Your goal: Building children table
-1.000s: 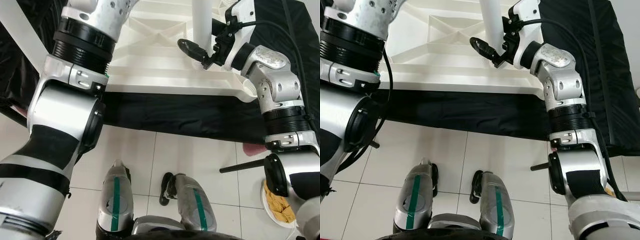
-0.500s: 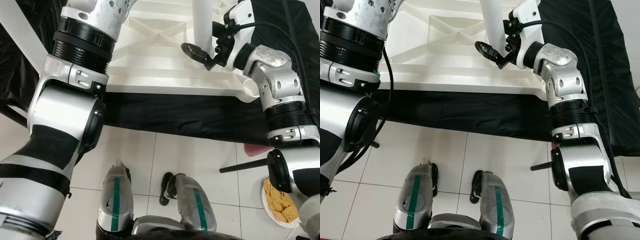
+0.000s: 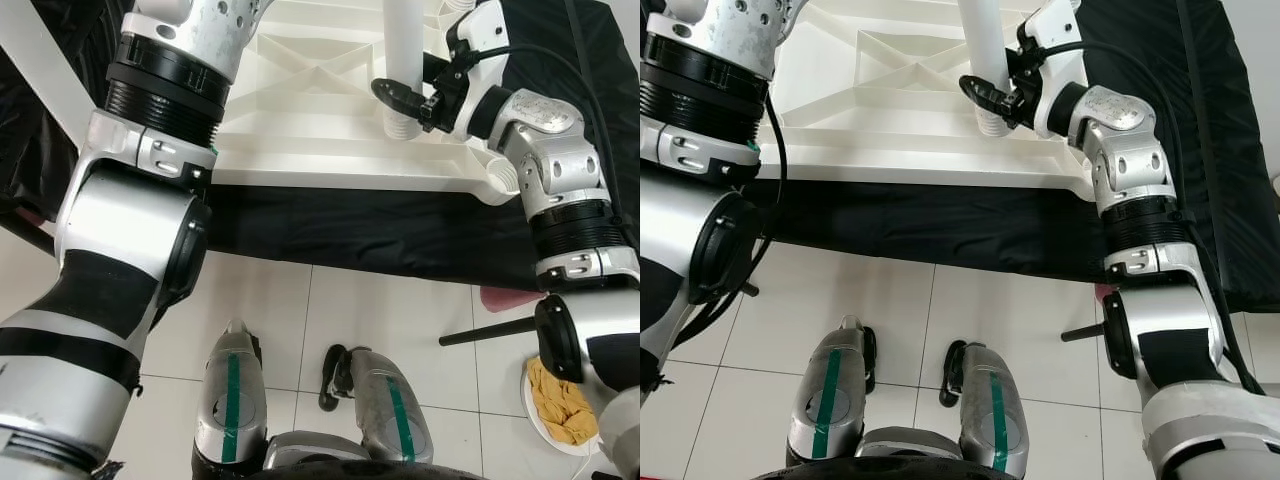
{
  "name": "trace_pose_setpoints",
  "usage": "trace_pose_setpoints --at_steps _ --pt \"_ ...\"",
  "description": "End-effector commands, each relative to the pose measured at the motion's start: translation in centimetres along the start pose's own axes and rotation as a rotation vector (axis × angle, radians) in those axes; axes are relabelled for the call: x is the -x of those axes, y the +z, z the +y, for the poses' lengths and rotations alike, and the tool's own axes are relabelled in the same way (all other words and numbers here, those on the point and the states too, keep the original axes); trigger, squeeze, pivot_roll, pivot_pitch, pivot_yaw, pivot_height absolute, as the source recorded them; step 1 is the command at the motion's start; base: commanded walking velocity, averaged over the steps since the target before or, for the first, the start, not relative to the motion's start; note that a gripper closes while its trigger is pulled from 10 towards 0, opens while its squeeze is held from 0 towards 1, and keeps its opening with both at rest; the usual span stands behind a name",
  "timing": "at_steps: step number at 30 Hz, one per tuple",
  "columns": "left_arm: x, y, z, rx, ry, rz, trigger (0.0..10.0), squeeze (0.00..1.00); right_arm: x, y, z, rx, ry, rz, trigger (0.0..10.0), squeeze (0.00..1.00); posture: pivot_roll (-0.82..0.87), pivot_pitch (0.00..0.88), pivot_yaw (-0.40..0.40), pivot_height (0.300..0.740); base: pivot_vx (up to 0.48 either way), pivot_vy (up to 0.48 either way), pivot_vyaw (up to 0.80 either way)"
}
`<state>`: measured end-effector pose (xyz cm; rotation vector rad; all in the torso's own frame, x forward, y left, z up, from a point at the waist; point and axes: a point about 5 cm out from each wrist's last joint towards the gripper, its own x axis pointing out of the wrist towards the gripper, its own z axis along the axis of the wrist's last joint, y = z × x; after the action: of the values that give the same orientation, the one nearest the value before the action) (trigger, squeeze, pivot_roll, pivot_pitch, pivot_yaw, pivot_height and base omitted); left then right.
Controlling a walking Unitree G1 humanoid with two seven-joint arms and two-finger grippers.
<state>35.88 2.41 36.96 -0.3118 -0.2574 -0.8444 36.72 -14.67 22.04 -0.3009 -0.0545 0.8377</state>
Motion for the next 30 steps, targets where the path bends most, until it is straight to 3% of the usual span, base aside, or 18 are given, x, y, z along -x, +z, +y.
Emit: trace_pose_setpoints --at_steps 1,6,7,11,12,14,21,22,23,26,30 --pt "0.0 0.6 -3.3 0.01 -0.435 -0.018 10.0 0.0 -0.1 0.2 -0.2 -0.003 0.001 -0.011 0.0 0.0 0.11 0.023 -0.077 0.74 0.0 0.0 0.0" --pt "0.0 0.6 -3.4 0.013 -0.443 -0.019 10.0 0.0 -0.1 0.2 -0.3 -0.001 0.001 -0.012 0.0 0.0 0.11 0.023 -0.077 0.74 0.0 0.0 0.0" --pt "0.0 0.6 -3.6 0.051 -0.45 -0.025 10.0 1.0 -0.1 0.2 -0.5 0.002 -0.016 -0.009 10.0 0.0 0.11 0.022 -0.077 0.74 0.0 0.0 0.0" --pt "0.0 0.7 -3.9 0.146 -0.469 -0.045 10.0 1.0 -0.3 0.3 -0.8 -0.009 -0.051 -0.011 10.0 0.0 0.11 0.022 -0.077 0.74 0.0 0.0 0.0" --pt "0.0 1.1 -4.1 0.221 -0.482 -0.073 10.0 1.0 -0.4 0.3 -0.9 -0.028 -0.071 -0.018 10.0 0.0 0.11 0.02 -0.077 0.74 0.0 0.0 0.0" --pt "0.0 1.4 -4.2 0.274 -0.488 -0.097 10.0 1.0 -0.4 0.2 -1.0 -0.04 -0.082 -0.024 10.0 0.0 0.12 0.02 -0.076 0.74 0.0 0.0 0.0" --pt "0.0 2.3 -3.5 0.312 -0.442 -0.137 10.0 1.0 -0.5 0.1 -1.2 -0.072 -0.128 -0.04 10.0 0.0 0.12 0.018 -0.077 0.74 0.0 0.0 0.0" --pt "0.0 2.6 -2.9 0.327 -0.405 -0.152 10.0 0.24 -0.5 0.0 -1.3 -0.093 -0.155 -0.053 10.0 0.0 0.12 0.016 -0.078 0.74 0.0 0.0 0.0" --pt "0.0 2.7 -2.3 0.335 -0.368 -0.165 10.0 0.0 -0.5 0.0 -1.5 -0.11 -0.181 -0.068 10.0 0.0 0.12 0.014 -0.077 0.74 0.0 0.0 0.0" --pt "0.0 2.8 -1.8 0.343 -0.335 -0.173 10.0 0.0 -0.5 0.0 -1.6 -0.127 -0.2 -0.078 10.0 0.0 0.12 0.014 -0.077 0.74 0.0 0.0 0.0" --pt "0.2 3.9 0.6 0.342 -0.167 -0.212 10.0 0.0 -0.3 0.0 -2.1 -0.182 -0.281 -0.115 10.0 0.0 0.12 0.01 -0.074 0.74 0.0 0.0 0.0"
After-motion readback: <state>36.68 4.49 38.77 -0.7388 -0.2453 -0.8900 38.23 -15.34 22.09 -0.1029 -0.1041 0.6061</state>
